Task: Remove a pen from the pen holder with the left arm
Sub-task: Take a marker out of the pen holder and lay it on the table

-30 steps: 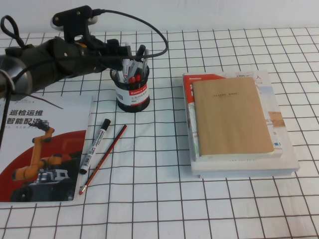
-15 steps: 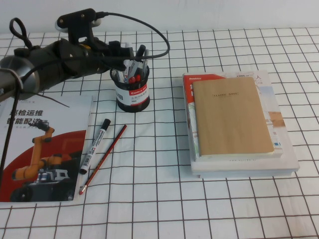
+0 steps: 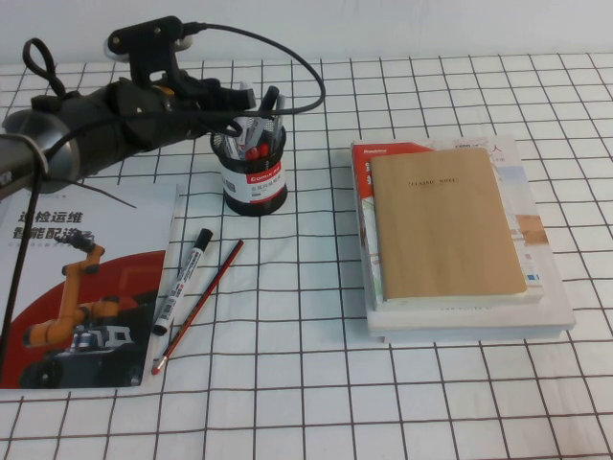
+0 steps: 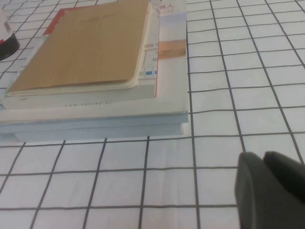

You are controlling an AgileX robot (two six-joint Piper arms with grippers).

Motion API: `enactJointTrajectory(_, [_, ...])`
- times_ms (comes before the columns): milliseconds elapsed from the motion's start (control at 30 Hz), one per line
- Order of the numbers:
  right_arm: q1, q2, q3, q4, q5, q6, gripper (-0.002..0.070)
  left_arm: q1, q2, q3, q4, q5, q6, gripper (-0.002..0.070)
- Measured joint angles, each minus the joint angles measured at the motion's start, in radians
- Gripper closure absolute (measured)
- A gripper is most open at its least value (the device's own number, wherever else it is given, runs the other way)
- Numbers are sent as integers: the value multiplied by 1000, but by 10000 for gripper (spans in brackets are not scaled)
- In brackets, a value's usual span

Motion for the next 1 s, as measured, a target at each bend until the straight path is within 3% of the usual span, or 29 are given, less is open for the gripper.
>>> enactJointTrajectory(1000, [0, 0, 0, 0, 0, 0, 691, 0, -114, 0, -1, 39, 35, 556])
